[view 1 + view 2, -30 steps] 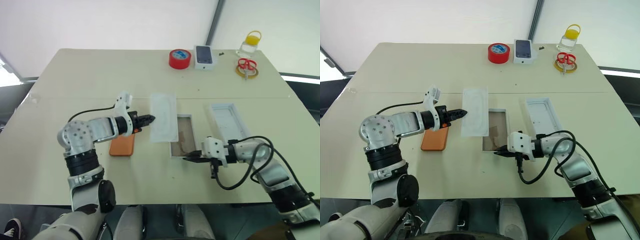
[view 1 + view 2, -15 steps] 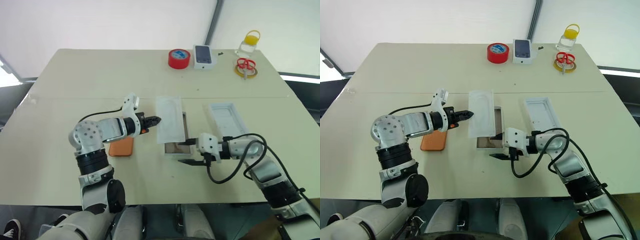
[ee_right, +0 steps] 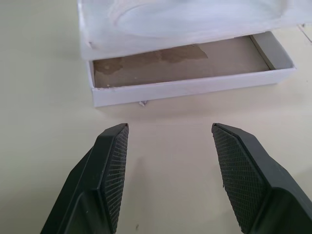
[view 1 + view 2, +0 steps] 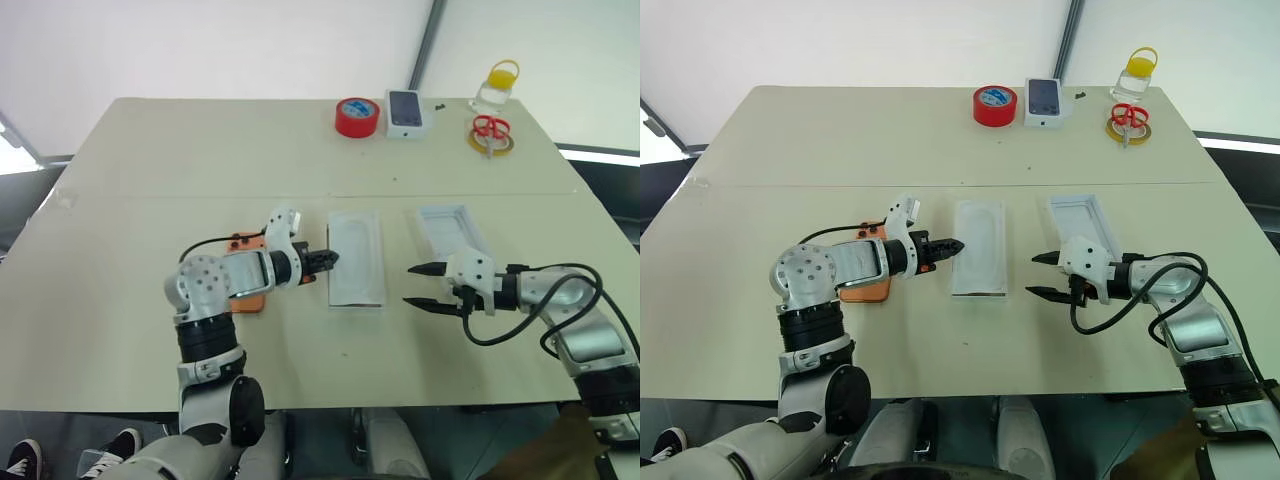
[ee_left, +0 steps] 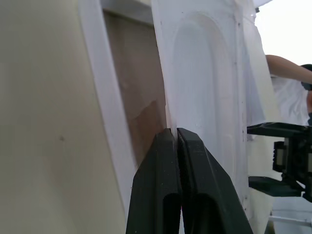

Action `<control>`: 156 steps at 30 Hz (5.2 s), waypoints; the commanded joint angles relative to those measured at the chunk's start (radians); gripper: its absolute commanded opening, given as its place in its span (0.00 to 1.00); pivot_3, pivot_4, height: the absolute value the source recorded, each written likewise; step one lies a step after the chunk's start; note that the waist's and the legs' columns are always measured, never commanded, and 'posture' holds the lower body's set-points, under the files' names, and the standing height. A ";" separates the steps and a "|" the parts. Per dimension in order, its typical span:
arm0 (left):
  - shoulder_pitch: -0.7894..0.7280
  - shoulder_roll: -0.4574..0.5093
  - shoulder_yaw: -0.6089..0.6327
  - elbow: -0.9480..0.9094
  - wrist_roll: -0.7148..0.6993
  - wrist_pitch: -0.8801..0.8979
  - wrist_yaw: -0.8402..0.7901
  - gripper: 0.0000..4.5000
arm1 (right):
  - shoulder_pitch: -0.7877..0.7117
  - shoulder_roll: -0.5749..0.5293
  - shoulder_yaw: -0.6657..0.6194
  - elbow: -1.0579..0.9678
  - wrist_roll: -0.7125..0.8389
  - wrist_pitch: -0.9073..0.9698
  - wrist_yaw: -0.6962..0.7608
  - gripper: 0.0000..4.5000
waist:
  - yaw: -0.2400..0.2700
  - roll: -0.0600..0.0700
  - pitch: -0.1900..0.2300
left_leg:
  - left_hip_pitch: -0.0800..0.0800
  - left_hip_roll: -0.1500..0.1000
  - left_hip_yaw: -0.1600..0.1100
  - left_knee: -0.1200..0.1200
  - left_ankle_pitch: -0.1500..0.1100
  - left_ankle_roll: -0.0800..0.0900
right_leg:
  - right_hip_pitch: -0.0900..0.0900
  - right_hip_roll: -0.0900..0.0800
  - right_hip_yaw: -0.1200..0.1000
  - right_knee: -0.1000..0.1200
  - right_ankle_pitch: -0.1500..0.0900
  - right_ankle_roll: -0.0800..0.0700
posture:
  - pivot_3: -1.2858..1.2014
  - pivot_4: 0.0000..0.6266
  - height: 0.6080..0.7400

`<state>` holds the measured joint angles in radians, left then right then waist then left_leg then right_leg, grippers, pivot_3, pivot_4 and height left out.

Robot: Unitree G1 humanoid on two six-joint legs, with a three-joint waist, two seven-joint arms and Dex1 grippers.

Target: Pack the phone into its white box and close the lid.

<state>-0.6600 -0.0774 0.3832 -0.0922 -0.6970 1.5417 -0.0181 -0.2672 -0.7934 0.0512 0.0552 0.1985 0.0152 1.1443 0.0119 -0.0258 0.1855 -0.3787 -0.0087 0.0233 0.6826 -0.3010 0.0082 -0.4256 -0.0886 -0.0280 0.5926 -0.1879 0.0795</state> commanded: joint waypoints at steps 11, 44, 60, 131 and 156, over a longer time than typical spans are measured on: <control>-0.053 -0.025 0.032 -0.043 -0.021 0.021 -0.034 0.78 | -0.052 0.024 -0.016 0.037 -0.001 -0.053 -0.027 0.64 | -0.001 0.000 0.000 | 0.000 0.000 0.000 0.000 0.000 0.000 | 0.000 0.000 0.000 0.000 0.000 0.000 | 0.52 0.24 0.99; 0.487 0.608 -0.198 -0.074 0.246 -1.345 -0.867 0.79 | -0.196 0.173 0.287 -0.030 -0.366 0.015 -0.216 0.01 | 0.000 0.002 0.000 | -0.010 0.001 0.000 0.000 0.003 -0.004 | -0.011 -0.002 -0.002 0.002 0.001 -0.004 | 0.52 0.24 0.99; 0.487 0.607 -0.214 -0.085 0.242 -1.335 -0.846 0.79 | -0.210 0.240 0.192 -0.083 -0.236 0.113 -0.211 0.01 | -0.001 0.001 0.000 | -0.010 0.002 0.000 0.000 0.003 -0.004 | -0.011 0.000 -0.002 0.002 0.002 -0.003 | 0.52 0.24 0.99; 0.499 0.646 -0.195 -0.026 0.230 -1.322 -0.835 0.79 | 0.063 -0.001 0.174 -0.417 -0.078 0.257 -0.096 0.33 | 0.001 0.001 0.000 | -0.010 0.004 0.000 0.001 0.003 -0.004 | -0.011 0.001 -0.003 0.002 0.001 -0.004 | 0.52 0.24 0.99; 0.283 0.777 -0.008 0.314 -0.057 -0.438 -0.641 0.79 | -0.515 0.587 0.463 0.208 -0.376 0.183 -0.434 0.01 | -0.022 0.001 0.000 | -0.010 0.004 -0.002 0.001 0.004 -0.006 | -0.012 0.003 -0.003 0.006 0.004 0.000 | 0.52 0.24 0.99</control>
<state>-0.3617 0.7041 0.3749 0.2044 -0.7549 1.0727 -0.6837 -0.7479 -0.2299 0.4989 0.2330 -0.1423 0.2012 0.7416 -0.0099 -0.0253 0.1851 -0.3884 -0.0045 0.0213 0.6832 -0.2970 0.0019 -0.4374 -0.0851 -0.0309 0.5989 -0.1843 0.0792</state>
